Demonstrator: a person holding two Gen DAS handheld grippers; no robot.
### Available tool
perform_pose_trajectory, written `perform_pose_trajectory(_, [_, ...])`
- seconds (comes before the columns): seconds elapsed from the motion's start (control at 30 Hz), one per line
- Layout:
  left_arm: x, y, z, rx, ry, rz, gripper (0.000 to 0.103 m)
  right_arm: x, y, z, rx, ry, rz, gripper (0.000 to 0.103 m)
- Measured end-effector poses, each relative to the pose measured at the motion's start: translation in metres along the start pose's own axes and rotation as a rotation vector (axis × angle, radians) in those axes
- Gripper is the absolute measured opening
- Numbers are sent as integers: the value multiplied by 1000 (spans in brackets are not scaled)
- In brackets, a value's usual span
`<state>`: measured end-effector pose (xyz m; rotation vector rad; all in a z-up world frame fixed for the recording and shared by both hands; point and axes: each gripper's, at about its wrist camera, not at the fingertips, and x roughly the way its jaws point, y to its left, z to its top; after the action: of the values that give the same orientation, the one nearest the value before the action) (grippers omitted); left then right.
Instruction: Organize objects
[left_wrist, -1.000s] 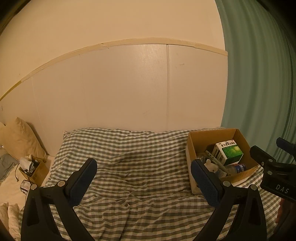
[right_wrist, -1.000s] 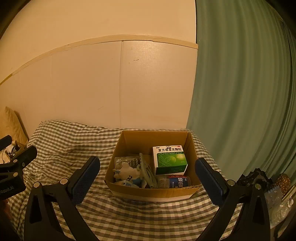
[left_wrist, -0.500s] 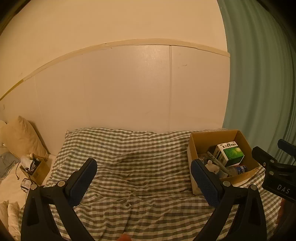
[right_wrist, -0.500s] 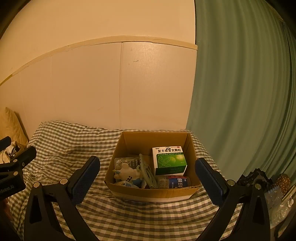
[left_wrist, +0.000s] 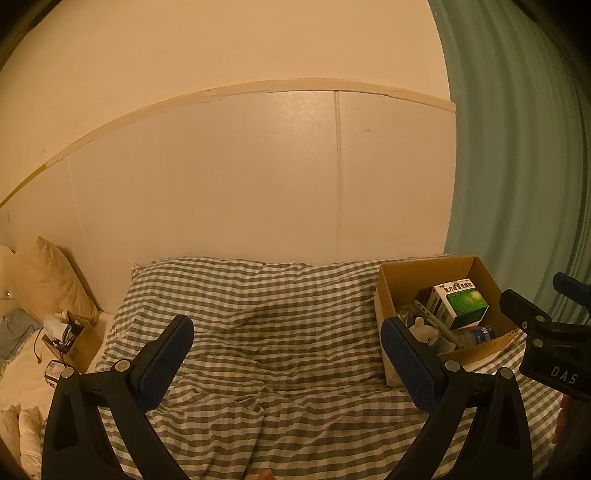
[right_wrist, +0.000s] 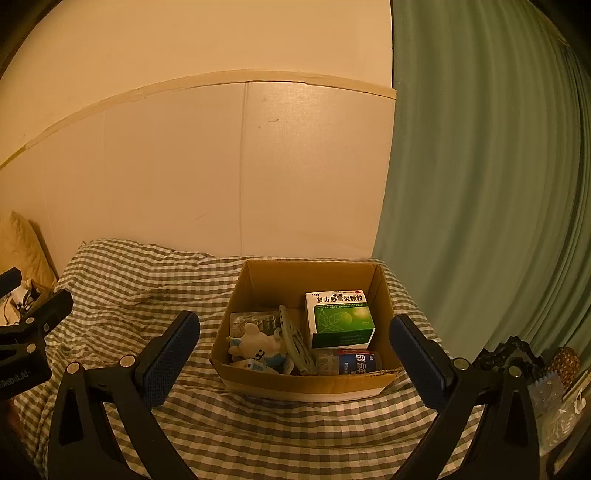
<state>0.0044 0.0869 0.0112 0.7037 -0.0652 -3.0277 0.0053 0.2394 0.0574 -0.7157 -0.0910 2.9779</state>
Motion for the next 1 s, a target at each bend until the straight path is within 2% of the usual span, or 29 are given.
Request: perform_pose_trajectory(1.0, [0, -3, -2, 1, 13, 6, 103, 1, -2, 0, -4, 7, 8, 103])
